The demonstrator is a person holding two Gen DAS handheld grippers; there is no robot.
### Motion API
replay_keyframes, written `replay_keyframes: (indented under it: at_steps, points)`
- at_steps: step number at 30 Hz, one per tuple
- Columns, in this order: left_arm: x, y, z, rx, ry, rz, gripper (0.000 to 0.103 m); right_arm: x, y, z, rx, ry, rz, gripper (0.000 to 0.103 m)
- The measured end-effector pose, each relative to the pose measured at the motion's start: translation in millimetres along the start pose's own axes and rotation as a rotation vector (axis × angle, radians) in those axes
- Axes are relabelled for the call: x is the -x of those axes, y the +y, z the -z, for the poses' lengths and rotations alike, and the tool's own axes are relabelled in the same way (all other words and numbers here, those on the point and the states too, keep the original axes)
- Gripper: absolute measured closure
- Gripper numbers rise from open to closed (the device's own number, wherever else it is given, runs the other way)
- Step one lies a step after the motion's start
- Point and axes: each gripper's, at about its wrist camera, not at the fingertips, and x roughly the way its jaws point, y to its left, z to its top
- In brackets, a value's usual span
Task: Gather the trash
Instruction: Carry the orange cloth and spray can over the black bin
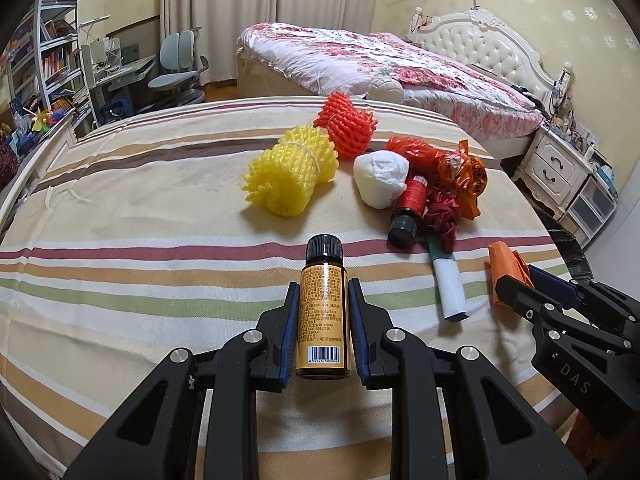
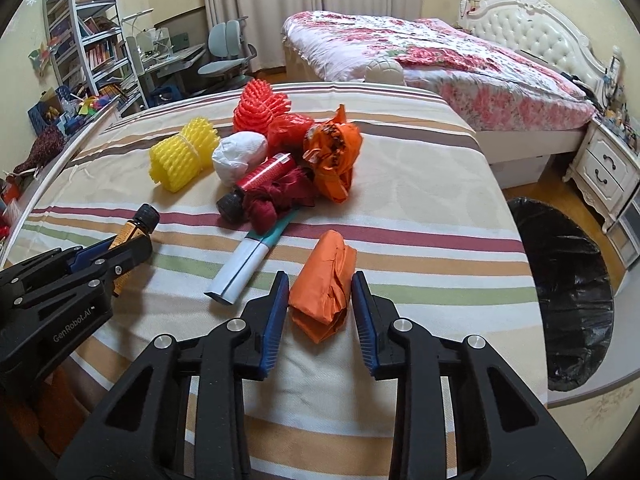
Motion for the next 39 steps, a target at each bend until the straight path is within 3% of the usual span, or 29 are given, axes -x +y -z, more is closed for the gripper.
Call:
replay_keyframes:
  at_steps: [13,29,39]
  points:
    - [17,-34,-19,-0.033,-0.053,0.067,0.078,27,-45,-5,-0.070,-0.065,0.052,0.072]
    - [-7,-156,-54,-0.193,-0.087,0.210,0.078,45,-170,-11,-0.218,-0.121,0.243,0.071]
    - [-41,-225,-62,-0.282,-0.069,0.247,0.078,30,-224,-7,-0.281,-0.098,0.284,0.071]
